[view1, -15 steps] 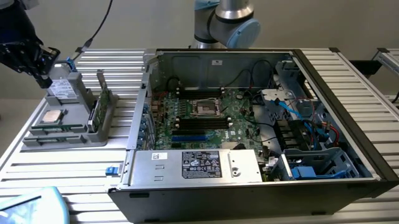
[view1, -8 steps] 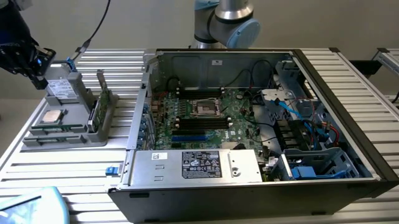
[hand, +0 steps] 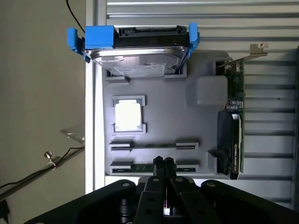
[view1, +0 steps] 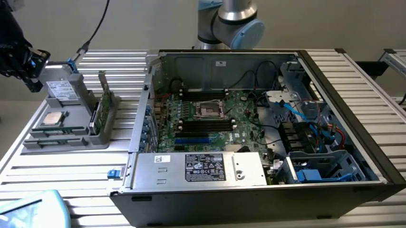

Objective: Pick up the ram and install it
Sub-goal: 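Reach for the ram, then pick up the ram and move it above insertion slot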

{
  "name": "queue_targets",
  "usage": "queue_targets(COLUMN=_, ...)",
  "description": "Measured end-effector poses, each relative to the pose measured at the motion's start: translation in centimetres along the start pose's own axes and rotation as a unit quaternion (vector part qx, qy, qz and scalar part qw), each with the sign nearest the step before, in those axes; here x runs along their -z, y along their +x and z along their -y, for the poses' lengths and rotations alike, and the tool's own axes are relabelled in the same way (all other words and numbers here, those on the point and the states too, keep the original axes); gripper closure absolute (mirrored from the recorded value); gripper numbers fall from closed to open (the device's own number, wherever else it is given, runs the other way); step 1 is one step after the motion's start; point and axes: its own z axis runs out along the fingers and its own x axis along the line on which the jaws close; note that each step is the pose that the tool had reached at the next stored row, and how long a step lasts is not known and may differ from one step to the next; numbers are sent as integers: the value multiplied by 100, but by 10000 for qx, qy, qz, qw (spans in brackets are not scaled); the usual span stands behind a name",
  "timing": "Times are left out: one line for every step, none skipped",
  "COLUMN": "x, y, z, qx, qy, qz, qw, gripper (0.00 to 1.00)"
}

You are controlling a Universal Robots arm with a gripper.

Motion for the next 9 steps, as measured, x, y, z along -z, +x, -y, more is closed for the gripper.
queue_targets(x=-1, y=28, z=10, qx=2, qy=-9, qz=0, qw=10000, gripper=90)
queue_targets(x=-1, y=34, z=14, qx=3, qy=-13, qz=0, qw=10000, gripper=90)
queue_targets(x=-1, y=33, z=14, qx=3, qy=-13, qz=0, qw=10000, gripper=90)
queue_targets(x=0, y=33, z=14, qx=3, qy=-13, qz=0, qw=10000, gripper=90)
queue_targets(x=-1, y=34, z=13, qx=3, qy=-14, qz=0, qw=10000, gripper=90)
queue_targets(x=-1, y=34, z=13, qx=3, qy=-14, qz=0, qw=10000, gripper=90)
queue_targets(x=-1, y=33, z=13, qx=3, qy=-14, qz=0, qw=10000, gripper=90)
queue_targets(x=-1, y=34, z=13, qx=3, qy=-14, qz=0, qw=10000, gripper=90)
queue_targets(x=-1, y=34, z=13, qx=3, qy=-14, qz=0, qw=10000, gripper=90)
